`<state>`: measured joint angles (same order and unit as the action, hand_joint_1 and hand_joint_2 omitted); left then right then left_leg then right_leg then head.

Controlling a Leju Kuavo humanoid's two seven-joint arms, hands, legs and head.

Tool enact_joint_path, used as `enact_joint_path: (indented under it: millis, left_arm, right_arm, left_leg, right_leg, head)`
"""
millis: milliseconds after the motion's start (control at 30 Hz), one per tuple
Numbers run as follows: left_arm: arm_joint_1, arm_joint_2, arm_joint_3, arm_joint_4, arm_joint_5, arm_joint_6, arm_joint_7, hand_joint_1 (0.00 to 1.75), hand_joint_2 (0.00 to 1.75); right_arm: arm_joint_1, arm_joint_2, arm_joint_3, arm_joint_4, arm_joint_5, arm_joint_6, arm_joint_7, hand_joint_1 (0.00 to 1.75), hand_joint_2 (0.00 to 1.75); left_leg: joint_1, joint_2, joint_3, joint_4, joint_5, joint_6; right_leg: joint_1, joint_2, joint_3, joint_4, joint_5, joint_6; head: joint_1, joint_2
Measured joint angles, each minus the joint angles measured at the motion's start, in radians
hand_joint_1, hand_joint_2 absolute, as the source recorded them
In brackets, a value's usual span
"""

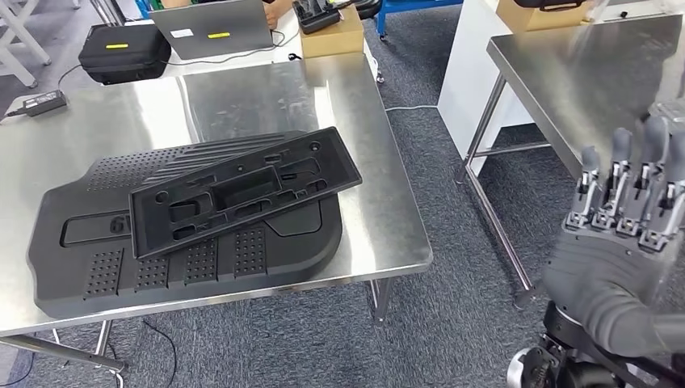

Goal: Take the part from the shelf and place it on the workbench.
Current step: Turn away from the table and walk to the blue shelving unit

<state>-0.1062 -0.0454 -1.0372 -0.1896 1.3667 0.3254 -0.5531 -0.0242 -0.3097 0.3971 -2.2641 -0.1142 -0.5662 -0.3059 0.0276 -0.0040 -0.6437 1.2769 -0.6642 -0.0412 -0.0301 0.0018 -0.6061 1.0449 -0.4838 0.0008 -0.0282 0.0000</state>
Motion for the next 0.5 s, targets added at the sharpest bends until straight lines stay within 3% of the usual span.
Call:
enact_joint_path:
  millis: [33,67,167,200,333,400,467,500]
  left_arm:
    - [0.0,0.0,0.0,0.0,0.001,0.0,0.001,0.0,0.0]
    - [0.001,0.0,0.0,0.0,0.002,0.0,0.002,0.0,0.0]
    - [-0.001,0.001,0.0,0.0,0.004,0.0,0.006,0.0,0.0]
    - [-0.002,0.001,0.0,0.0,0.003,0.0,0.008,0.0,0.0]
    - [-0.002,0.002,0.0,0.0,0.004,0.0,0.012,0.0,0.0]
    - [-0.003,0.002,0.0,0.0,0.003,-0.001,0.012,0.0,0.0]
    - [-0.004,0.002,0.0,0.0,0.003,-0.001,0.013,0.0,0.0]
    - [-0.004,0.002,0.0,0.0,0.003,-0.001,0.013,0.0,0.0]
  right_arm:
    - [-0.001,0.0,0.0,0.0,-0.002,0.004,-0.001,0.0,0.0]
    - [-0.003,0.001,0.0,0.0,-0.003,0.008,-0.002,0.0,0.0]
    - [-0.011,0.002,0.0,0.0,-0.007,0.02,-0.006,0.0,0.0]
    - [-0.013,0.003,0.0,0.0,-0.009,0.024,-0.007,0.0,0.0]
    - [-0.018,0.004,0.0,0.0,-0.014,0.03,-0.009,0.0,0.0]
    - [-0.02,0.004,0.0,0.0,-0.014,0.031,-0.009,0.0,0.0]
    - [-0.022,0.005,0.0,0.0,-0.015,0.032,-0.009,0.0,0.0]
    - [-0.022,0.005,0.0,0.0,-0.015,0.032,-0.009,0.0,0.0]
  left_leg:
    - [-0.004,0.0,-0.002,0.021,-0.005,0.006]
    - [-0.009,0.0,0.015,0.003,0.009,0.014]
    - [-0.029,0.001,0.125,-0.189,0.085,0.051]
    - [-0.035,0.002,0.147,-0.235,0.098,0.058]
    - [-0.04,0.006,0.147,-0.269,0.124,0.07]
    - [-0.034,0.01,0.135,-0.28,0.145,0.081]
    - [-0.035,0.013,0.112,-0.278,0.16,0.088]
    - [-0.035,0.013,0.099,-0.274,0.166,0.089]
  right_leg:
    - [0.005,-0.001,-0.005,0.0,0.003,-0.002]
    - [0.009,-0.002,-0.008,0.0,0.006,-0.004]
    - [0.019,-0.003,-0.014,0.001,0.016,-0.003]
    - [0.02,-0.004,-0.015,0.001,0.019,0.0]
    - [0.016,-0.007,-0.02,0.001,0.027,0.023]
    - [0.015,-0.005,-0.038,0.047,-0.023,0.032]
    - [0.014,-0.004,-0.075,0.164,-0.114,0.037]
    - [0.014,-0.004,-0.089,0.223,-0.146,0.04]
  head:
    - [-0.006,0.0]
    - [-0.01,0.0]
    - [-0.016,0.0]
    - [-0.015,0.0]
    - [-0.011,0.0]
    - [-0.004,0.0]
    - [0.008,0.0]
    - [0.013,0.0]
